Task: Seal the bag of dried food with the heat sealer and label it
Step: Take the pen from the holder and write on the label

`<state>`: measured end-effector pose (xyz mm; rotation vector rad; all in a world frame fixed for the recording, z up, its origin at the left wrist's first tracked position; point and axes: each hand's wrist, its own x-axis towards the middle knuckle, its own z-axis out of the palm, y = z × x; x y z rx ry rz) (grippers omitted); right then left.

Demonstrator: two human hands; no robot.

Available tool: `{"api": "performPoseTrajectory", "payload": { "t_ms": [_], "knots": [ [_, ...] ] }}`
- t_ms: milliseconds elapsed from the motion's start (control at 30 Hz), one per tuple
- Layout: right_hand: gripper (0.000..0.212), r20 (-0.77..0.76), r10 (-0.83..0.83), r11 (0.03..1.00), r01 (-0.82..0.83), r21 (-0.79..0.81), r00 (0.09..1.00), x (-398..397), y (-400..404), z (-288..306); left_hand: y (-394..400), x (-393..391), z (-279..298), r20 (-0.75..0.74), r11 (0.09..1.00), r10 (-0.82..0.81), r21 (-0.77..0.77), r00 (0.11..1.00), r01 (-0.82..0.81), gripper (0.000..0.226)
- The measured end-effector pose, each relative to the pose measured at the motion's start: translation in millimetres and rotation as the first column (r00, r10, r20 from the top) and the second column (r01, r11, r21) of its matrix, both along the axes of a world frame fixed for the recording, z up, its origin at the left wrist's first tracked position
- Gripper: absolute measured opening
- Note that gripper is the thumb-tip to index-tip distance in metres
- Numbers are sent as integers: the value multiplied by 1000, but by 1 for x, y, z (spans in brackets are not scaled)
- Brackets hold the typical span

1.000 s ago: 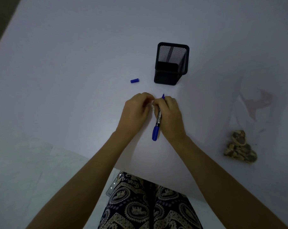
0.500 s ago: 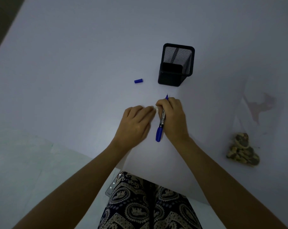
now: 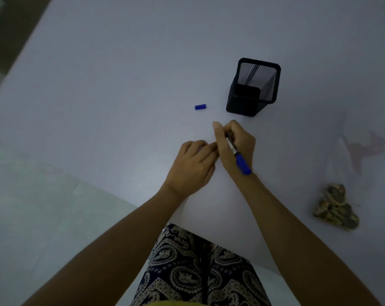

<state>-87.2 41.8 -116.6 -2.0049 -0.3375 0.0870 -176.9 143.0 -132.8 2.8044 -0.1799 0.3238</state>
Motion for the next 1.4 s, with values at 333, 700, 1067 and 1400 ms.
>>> {"api": "performPoseTrajectory", "payload": {
  "t_ms": [333, 700, 1067, 1400],
  "knots": [
    [35, -12, -98, 994, 98, -45, 995, 3, -1, -11, -1, 0, -3, 39, 999, 3, -36, 999, -1, 30],
    [47, -28, -98, 992, 95, -82, 995, 1, 0, -8, -1, 0, -4, 33, 998, 20, -64, 999, -17, 29],
    [28, -7, -105, 987, 103, -127, 994, 0, -1, -6, -2, 0, -3, 31, 998, 20, -57, 999, -19, 28],
    [31, 5, -108, 987, 108, -117, 994, 1, -2, -5, -1, 0, -4, 4, 999, 16, -34, 1000, -16, 32]
  ]
}}
